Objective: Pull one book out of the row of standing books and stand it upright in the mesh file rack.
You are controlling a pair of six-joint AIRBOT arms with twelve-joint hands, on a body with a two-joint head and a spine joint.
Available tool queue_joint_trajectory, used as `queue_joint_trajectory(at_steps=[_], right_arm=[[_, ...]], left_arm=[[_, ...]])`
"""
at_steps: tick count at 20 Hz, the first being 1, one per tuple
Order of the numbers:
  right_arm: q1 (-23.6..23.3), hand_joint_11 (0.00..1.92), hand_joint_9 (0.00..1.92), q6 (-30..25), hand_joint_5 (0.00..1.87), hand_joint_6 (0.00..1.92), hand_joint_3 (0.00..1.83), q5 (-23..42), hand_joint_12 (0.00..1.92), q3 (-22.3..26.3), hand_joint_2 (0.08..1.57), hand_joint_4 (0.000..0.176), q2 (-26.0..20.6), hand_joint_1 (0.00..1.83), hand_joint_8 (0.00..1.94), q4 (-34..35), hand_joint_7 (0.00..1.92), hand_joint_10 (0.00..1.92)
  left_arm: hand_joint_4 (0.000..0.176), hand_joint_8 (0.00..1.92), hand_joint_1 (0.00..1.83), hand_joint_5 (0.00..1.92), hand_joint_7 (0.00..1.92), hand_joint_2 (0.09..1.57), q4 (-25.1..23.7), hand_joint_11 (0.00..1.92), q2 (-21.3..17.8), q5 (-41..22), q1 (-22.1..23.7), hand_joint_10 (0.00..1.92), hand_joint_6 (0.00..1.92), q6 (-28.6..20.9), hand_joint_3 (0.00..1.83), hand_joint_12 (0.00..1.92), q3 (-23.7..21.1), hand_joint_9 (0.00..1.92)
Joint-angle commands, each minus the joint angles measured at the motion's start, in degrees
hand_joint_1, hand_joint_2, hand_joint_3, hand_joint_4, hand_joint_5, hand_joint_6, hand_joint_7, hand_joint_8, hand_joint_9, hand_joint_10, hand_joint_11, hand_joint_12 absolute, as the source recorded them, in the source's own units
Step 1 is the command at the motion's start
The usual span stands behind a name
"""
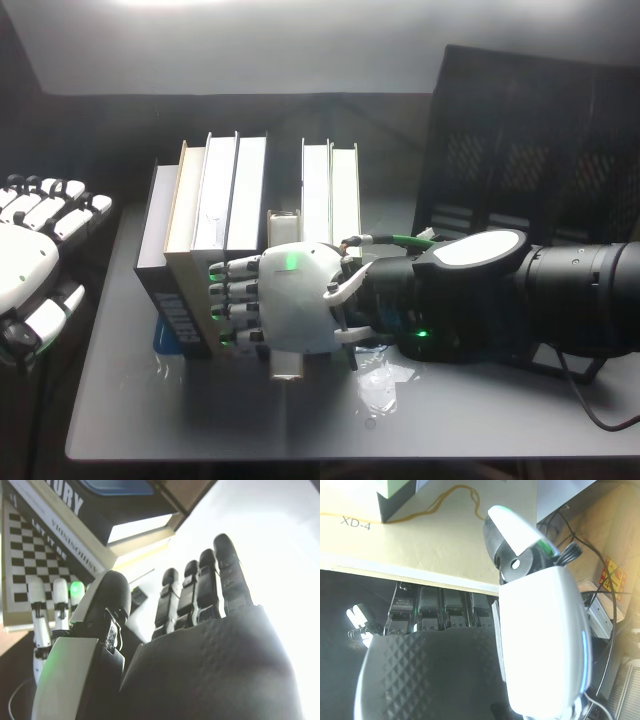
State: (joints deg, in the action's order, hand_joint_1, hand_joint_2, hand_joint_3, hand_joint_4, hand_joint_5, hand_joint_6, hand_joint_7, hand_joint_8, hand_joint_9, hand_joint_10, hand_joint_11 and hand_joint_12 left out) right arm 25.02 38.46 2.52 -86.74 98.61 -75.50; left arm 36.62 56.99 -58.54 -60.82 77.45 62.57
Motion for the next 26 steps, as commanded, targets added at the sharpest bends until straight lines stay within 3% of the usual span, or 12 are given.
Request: queue_joint_trajectory(at_steps=[1, 4, 7, 17, 18, 19, 20, 22, 23, 24, 25, 26], right_arm=[[0.4, 0.0, 0.0, 0.6, 0.16, 0.0, 0.48, -0.8, 0.0, 0.0, 0.95, 0.031, -0.5, 1.21, 0.0, -0.8, 0.01, 0.0], [0.4, 0.0, 0.0, 0.6, 0.16, 0.0, 0.48, -0.8, 0.0, 1.4, 0.95, 0.031, -0.5, 1.21, 0.0, -2.2, 0.01, 0.0], [0.4, 0.0, 0.0, 0.6, 0.16, 0.0, 0.48, -0.4, 0.0, 1.8, 0.95, 0.031, -0.5, 1.21, 0.0, -1.5, 0.01, 0.0], [0.4, 0.0, 0.0, 0.6, 0.16, 0.0, 0.49, 1.3, 0.0, 3.5, 0.94, 0.031, -1.4, 1.21, 0.0, 0.3, 0.01, 0.0], [0.4, 0.0, 0.31, 0.6, 0.5, 0.1, 0.26, 1.3, 1.02, 3.6, 1.11, 0.0, -1.6, 1.11, 0.07, 0.7, 0.34, 0.25], [0.4, 0.0, 0.24, 0.6, 0.38, 0.05, 0.1, 1.9, 1.46, 4.1, 1.1, 0.0, -2.4, 1.27, 0.02, 1.3, 0.31, 0.56], [0.3, 0.0, 0.16, 0.6, 0.35, 0.04, 0.05, 2.6, 1.58, 4.6, 1.11, 0.0, -3.3, 1.31, 0.01, 2.1, 0.3, 0.76], [0.1, 0.0, 0.12, 0.6, 0.35, 0.04, 0.03, 3.9, 1.62, 5.3, 1.12, 0.0, -4.8, 1.32, 0.01, 3.6, 0.3, 0.87], [0.1, 0.0, 0.14, 0.6, 0.36, 0.04, 0.02, 4.4, 1.46, 5.7, 1.17, 0.006, -5.9, 1.06, 0.01, 4.2, 0.34, 0.73], [0.1, 0.0, 0.12, 0.6, 0.35, 0.03, 0.0, 5.0, 1.29, 5.7, 1.12, 0.013, -6.6, 1.0, 0.0, 4.9, 0.32, 0.57], [0.2, 0.0, 0.22, 0.6, 0.38, 0.03, 0.0, 5.1, 1.28, 5.6, 1.05, 0.023, -7.1, 1.02, 0.0, 5.3, 0.35, 0.44], [0.2, 0.0, 0.23, 0.6, 0.4, 0.03, 0.0, 5.1, 1.38, 5.4, 0.93, 0.026, -7.2, 1.09, 0.0, 5.6, 0.36, 0.51]], left_arm=[[0.037, 0.0, 0.52, 0.1, 0.01, 1.55, -0.6, 0.0, 0.0, -6.7, 0.3, 0.0, 0.0, -0.1, 0.0, 0.24, 0.6, 0.0], [0.046, 0.0, 0.48, 0.09, 0.0, 1.55, -0.6, 0.0, 0.0, -6.7, 0.3, 0.0, 0.0, -0.1, 0.0, 0.09, 0.5, 0.0], [0.041, 0.0, 0.45, 0.09, 0.01, 1.54, -0.6, 0.0, 0.0, -6.8, 0.3, 0.0, 0.0, -0.2, 0.0, 0.25, 0.5, 0.0], [0.035, 0.0, 0.4, 0.09, 0.0, 1.52, -0.5, 0.0, 0.0, -7.0, 0.3, 0.0, 0.0, -0.2, 0.0, 0.21, 0.5, 0.0], [0.035, 0.0, 0.42, 0.09, 0.0, 1.52, -0.5, 0.0, 0.0, -7.1, 0.3, 0.0, 0.0, -0.2, 0.0, 0.2, 0.5, 0.0], [0.035, 0.0, 0.42, 0.09, 0.0, 1.52, -0.6, 0.0, 0.0, -7.1, 0.3, 0.0, 0.0, -0.3, 0.0, 0.2, 0.5, 0.0], [0.028, 0.0, 0.42, 0.1, 0.0, 1.52, -1.1, 0.0, 0.0, -7.1, 0.3, 0.0, 0.0, -0.5, 0.0, 0.2, 0.7, 0.0], [0.031, 0.0, 0.45, 0.1, 0.0, 1.52, -2.5, 0.0, 0.1, -6.4, 1.4, 0.0, 0.0, -1.1, 0.0, 0.26, 1.4, 0.0], [0.025, 0.0, 0.46, 0.11, 0.02, 1.52, -3.6, 0.0, 0.5, -5.6, 2.5, 0.0, 0.0, -1.1, 0.0, 0.2, 2.0, 0.0], [0.023, 0.0, 0.44, 0.11, 0.03, 1.52, -4.9, 0.0, 0.9, -4.4, 4.0, 0.0, 0.0, -1.1, 0.0, 0.06, 2.7, 0.0], [0.021, 0.0, 0.44, 0.11, 0.02, 1.52, -6.0, 0.0, 1.2, -3.5, 5.2, 0.0, 0.0, -1.1, 0.0, 0.03, 3.1, 0.0], [0.016, 0.0, 0.46, 0.11, 0.02, 1.52, -7.2, 0.0, 1.3, -2.9, 6.2, 0.0, 0.0, -1.1, 0.0, 0.03, 3.3, 0.0]])
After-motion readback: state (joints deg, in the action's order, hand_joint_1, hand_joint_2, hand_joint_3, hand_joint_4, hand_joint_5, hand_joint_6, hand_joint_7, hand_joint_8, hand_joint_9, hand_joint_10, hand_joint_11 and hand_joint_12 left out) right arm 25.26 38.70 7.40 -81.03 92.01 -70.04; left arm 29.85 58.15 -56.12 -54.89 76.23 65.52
